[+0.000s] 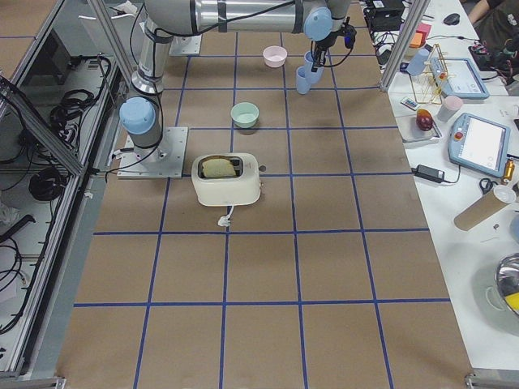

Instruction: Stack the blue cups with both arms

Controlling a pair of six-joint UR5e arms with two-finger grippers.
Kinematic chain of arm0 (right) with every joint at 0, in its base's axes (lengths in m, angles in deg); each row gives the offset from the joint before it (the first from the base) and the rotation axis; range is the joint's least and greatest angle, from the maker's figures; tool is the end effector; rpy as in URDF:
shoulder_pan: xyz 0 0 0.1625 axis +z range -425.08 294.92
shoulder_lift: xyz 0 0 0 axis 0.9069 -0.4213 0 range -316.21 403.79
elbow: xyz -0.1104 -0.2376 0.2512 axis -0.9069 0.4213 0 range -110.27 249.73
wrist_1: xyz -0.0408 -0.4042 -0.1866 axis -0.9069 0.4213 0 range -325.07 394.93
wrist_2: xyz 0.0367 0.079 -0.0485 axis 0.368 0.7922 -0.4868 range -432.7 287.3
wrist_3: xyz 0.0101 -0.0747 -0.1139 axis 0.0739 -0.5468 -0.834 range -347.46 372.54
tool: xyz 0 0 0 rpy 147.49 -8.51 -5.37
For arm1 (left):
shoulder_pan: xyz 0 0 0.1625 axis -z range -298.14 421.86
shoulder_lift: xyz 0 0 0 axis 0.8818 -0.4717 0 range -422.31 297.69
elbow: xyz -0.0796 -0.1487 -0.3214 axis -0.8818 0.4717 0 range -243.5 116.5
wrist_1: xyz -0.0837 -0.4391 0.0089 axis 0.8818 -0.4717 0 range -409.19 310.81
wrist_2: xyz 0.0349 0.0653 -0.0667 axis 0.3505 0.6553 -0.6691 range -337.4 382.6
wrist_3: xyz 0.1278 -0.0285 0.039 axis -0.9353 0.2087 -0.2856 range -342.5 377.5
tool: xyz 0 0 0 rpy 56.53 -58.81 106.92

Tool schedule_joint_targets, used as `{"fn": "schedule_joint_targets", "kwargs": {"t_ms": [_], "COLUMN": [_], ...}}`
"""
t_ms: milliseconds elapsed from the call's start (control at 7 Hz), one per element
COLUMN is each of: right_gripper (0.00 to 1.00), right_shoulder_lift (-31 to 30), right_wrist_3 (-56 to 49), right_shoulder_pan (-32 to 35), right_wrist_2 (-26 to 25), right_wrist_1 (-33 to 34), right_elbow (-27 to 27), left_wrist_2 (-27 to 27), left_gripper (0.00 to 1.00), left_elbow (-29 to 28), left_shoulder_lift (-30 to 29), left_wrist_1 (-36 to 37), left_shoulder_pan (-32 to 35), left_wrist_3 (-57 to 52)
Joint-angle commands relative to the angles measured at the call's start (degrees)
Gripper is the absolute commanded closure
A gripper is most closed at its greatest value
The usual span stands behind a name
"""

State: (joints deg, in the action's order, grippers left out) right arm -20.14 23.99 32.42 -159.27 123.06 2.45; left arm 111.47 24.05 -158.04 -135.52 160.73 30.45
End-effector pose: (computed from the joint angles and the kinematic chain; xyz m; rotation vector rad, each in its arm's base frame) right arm 0.2280 -0.6481 0.3188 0.1110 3.0918 0.1543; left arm -0.2211 -0.5352 0.3633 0.1112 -3.1189 0.0048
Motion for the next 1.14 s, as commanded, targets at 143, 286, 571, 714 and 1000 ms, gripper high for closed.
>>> {"fn": "schedule_joint_targets", "kwargs": {"t_ms": [143, 286, 571, 714, 1000], "right_gripper": [1.00, 1.00, 1.00, 1.00, 1.00], "right_shoulder_lift": [1.00, 2.83, 5.04, 5.22, 5.22], "right_wrist_3": [7.87, 8.23, 9.47, 9.47, 9.56], "right_shoulder_pan": [5.33, 5.42, 5.51, 5.51, 5.51], "right_wrist_2": [5.17, 4.83, 4.22, 4.21, 4.47], "right_wrist_1": [2.49, 4.32, 6.17, 6.18, 5.48], "right_elbow": [-0.22, -0.22, -0.22, -0.31, -0.39], "left_wrist_2": [-0.27, -0.27, -0.45, -0.45, -0.62], "left_gripper": [0.00, 0.00, 0.00, 0.00, 0.00], "left_elbow": [5.18, 4.30, 3.68, 3.77, 3.85], "left_shoulder_lift": [4.66, 4.76, 5.81, 5.73, 6.16], "left_wrist_1": [7.16, 3.15, -0.68, -0.59, -0.59], "left_shoulder_pan": [-4.81, -5.53, -6.15, -6.59, -6.86], "left_wrist_3": [-12.16, -12.25, -12.26, -12.26, -11.21]}}
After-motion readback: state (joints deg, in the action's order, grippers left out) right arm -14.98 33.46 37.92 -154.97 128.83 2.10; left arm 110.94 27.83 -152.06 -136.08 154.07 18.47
